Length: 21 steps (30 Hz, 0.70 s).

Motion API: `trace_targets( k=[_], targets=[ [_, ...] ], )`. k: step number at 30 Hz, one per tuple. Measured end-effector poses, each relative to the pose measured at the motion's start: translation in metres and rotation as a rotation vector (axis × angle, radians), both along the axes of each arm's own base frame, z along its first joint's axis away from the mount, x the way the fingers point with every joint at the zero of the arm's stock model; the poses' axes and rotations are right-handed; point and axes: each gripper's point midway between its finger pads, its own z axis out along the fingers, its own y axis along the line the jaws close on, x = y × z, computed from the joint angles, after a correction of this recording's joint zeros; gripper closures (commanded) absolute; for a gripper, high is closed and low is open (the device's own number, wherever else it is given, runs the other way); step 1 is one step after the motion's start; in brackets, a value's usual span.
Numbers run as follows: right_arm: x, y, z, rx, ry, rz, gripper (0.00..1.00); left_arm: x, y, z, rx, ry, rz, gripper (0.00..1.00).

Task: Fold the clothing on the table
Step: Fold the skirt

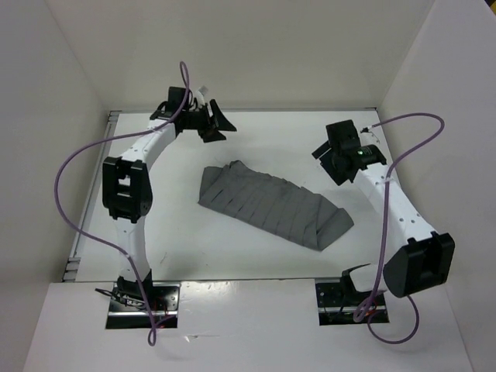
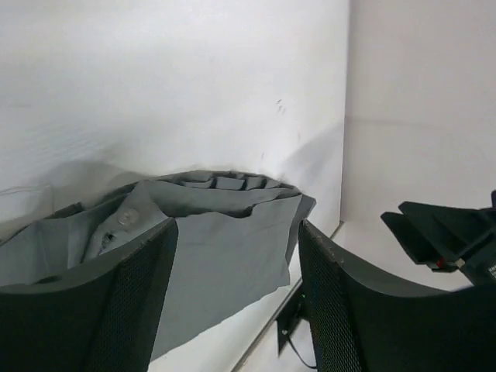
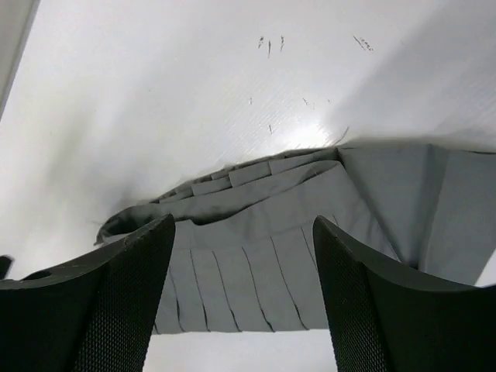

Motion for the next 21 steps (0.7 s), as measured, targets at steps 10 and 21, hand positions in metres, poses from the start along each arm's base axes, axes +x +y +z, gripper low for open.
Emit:
trace_targets(
  k=[10,21],
  targets=[
    [-0.092,0.001,-0.044,0.084,0.131,0.065,0.22,-0.061,0.012,0.024,0.096,-0.107,-0.057,0.74],
    [-0.150,0.009,-0.091,0.166,0.357,0.065,0.20,-0.080,-0.011,-0.128,0.402,0.134,-0.179,0.64]
  ],
)
